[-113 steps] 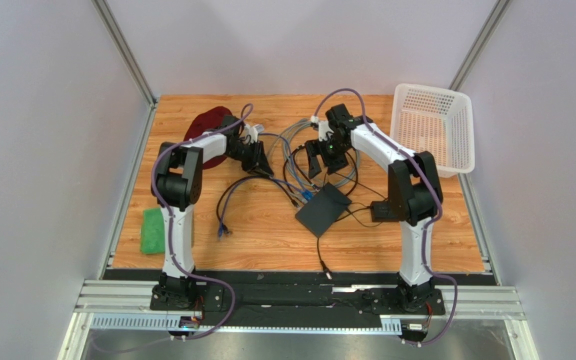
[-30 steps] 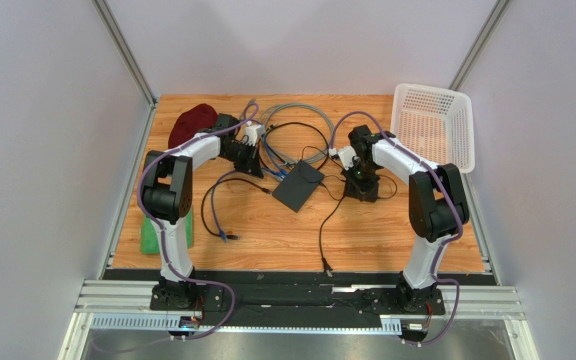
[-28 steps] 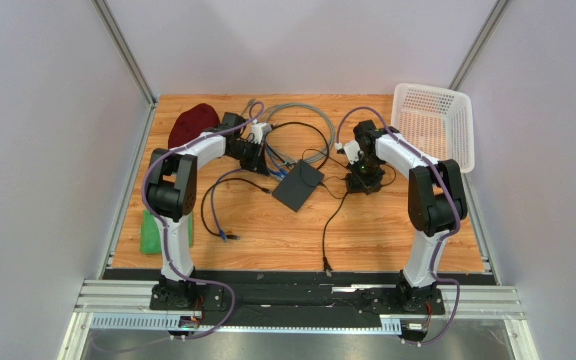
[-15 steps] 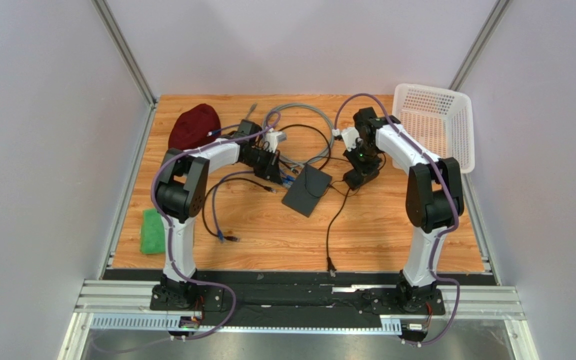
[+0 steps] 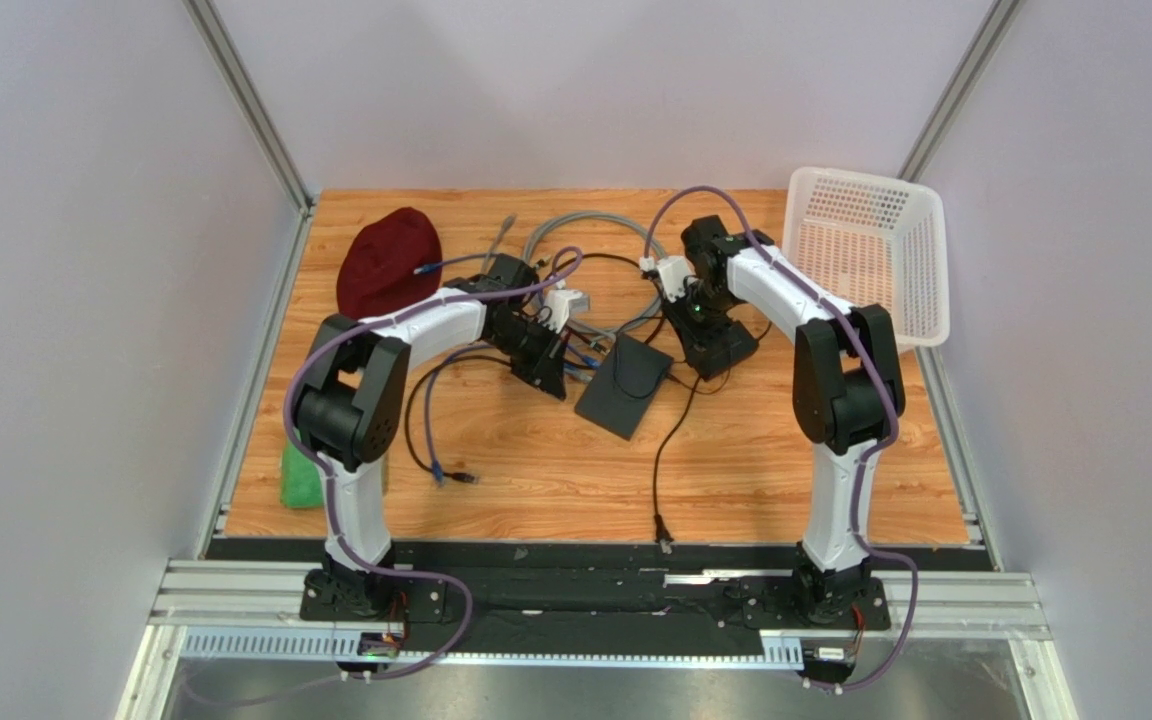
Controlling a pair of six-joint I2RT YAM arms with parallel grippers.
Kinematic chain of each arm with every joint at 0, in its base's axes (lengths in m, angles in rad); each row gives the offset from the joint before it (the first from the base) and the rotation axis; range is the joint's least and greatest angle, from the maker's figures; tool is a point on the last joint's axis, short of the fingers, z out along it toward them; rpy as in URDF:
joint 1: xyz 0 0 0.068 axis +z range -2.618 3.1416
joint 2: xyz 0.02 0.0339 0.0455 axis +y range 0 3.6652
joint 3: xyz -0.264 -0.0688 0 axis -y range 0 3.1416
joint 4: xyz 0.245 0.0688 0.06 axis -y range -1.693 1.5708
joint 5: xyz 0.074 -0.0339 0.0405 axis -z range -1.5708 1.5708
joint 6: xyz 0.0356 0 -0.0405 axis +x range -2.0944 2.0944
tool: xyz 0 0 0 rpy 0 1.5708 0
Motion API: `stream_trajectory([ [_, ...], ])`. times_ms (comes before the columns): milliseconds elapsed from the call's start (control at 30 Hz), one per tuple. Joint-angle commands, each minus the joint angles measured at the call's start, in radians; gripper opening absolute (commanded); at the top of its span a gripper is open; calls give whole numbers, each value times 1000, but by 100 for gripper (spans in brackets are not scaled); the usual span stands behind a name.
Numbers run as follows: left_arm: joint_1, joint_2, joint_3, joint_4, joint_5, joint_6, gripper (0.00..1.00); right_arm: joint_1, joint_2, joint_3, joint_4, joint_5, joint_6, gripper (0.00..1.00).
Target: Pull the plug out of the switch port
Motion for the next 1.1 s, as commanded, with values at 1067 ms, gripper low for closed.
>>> stream_trajectory([
  [1067,-100,-212,-17,-141,0,260,11,134,34,177,15,63,40,18],
])
